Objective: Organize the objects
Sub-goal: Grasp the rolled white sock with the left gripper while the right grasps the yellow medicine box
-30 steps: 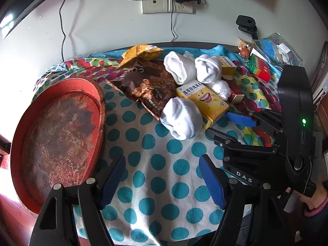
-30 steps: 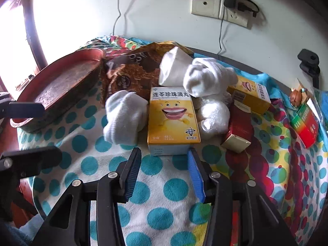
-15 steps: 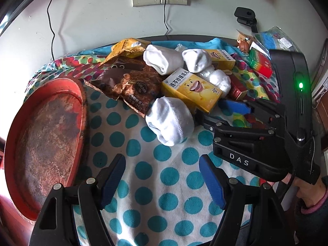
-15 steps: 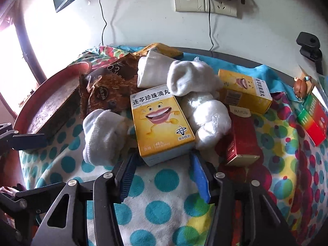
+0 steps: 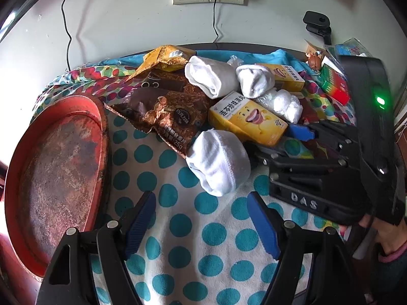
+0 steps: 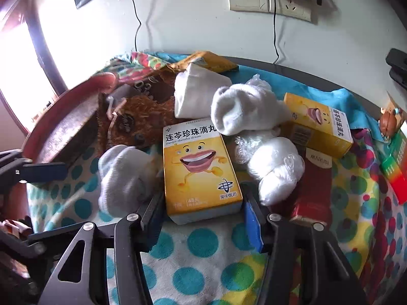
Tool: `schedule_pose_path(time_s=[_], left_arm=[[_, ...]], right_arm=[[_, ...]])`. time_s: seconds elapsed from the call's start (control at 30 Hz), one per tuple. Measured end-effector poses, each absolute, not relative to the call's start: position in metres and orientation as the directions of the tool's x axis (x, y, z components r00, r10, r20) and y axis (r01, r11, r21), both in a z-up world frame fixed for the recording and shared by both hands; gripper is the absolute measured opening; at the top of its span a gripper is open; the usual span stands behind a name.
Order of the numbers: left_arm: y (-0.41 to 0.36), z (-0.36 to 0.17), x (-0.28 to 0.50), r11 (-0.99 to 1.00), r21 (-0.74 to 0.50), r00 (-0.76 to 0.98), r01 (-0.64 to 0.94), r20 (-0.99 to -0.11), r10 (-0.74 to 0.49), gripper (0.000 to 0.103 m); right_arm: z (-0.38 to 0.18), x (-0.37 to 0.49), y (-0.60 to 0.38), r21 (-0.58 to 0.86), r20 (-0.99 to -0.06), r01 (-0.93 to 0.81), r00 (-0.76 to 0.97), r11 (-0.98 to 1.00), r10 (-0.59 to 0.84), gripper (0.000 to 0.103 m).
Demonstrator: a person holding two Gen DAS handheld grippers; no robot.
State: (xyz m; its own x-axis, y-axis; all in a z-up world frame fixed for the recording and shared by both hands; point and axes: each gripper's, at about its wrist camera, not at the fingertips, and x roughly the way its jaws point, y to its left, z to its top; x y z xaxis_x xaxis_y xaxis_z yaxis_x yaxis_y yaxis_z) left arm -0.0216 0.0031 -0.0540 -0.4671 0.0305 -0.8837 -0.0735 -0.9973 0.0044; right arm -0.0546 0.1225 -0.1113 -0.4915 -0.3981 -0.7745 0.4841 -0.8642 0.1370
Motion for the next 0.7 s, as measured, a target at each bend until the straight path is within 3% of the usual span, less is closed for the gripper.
schedule_pose_path(time_s=[0.3,0.7], left_arm=[[0.013,-0.063,-0.03,-0.996,0.006,-0.454,-0.086,-0.89,0.034,0.076],[0.015,-0.083,-0.047,-1.0,-0.005,-0.429,-0.008,-0.903,0.008,0.076]], right_arm=[[-0.093,-0.014,0.159,0.137,-0.751,0.445,-0.536,-0.885,-0.386,0.052],[-0.085,0.025,0.192,0.241,-0.708,0.414,-0.544,-0.878,-0.45,0.052]])
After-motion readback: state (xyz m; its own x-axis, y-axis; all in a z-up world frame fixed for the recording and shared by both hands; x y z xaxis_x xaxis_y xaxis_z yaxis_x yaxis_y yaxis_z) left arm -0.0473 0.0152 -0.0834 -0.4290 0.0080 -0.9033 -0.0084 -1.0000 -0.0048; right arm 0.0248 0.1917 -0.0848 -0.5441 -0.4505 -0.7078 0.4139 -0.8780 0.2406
